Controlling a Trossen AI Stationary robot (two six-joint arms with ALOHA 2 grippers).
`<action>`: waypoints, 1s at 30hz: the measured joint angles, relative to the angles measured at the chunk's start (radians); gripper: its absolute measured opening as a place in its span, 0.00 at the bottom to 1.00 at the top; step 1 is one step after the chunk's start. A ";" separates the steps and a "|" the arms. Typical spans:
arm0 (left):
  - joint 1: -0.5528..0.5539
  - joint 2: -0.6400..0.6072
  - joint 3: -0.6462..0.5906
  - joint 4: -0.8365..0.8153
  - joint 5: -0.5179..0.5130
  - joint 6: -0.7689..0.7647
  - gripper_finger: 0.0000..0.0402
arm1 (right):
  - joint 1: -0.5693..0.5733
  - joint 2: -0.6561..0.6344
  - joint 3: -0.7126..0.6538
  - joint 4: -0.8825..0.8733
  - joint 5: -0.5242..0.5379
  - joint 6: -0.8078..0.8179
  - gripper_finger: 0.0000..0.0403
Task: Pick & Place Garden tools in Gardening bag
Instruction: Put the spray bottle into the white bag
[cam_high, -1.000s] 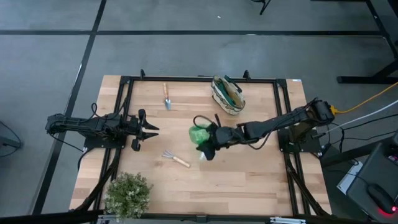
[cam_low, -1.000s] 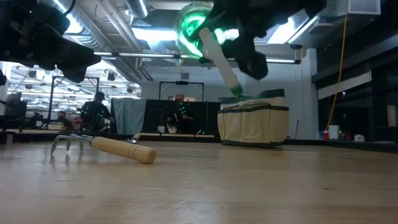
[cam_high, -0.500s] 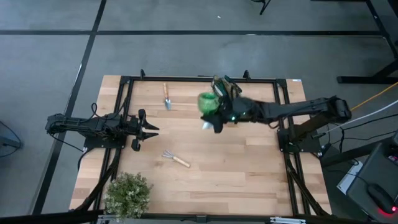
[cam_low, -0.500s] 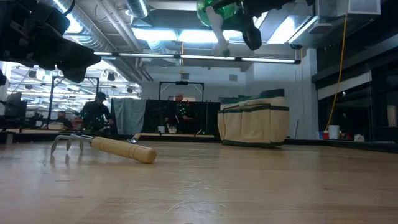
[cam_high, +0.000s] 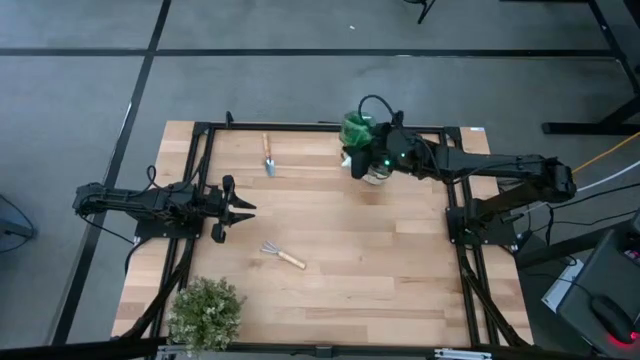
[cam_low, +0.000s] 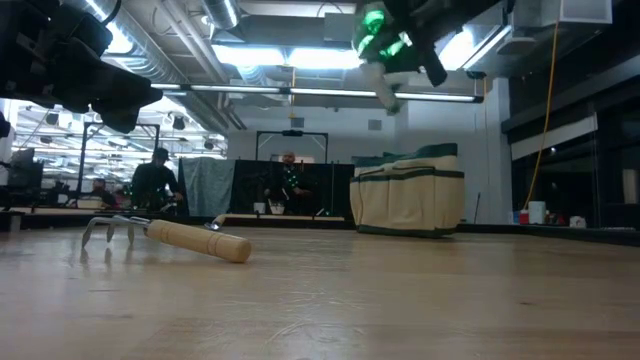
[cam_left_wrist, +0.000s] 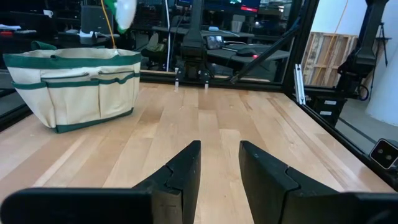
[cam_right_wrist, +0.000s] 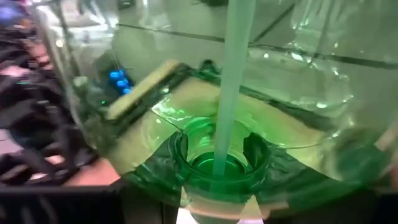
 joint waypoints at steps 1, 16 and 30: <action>0.000 0.000 0.000 0.000 0.000 0.000 0.26 | -0.007 0.000 0.000 -0.016 0.017 -0.001 0.39; 0.000 0.000 0.000 0.000 0.000 0.000 0.26 | -0.111 0.006 0.000 -0.178 0.160 -0.035 0.39; 0.000 0.000 0.000 0.000 0.000 0.000 0.26 | -0.118 0.006 0.000 -0.323 0.147 -0.072 0.39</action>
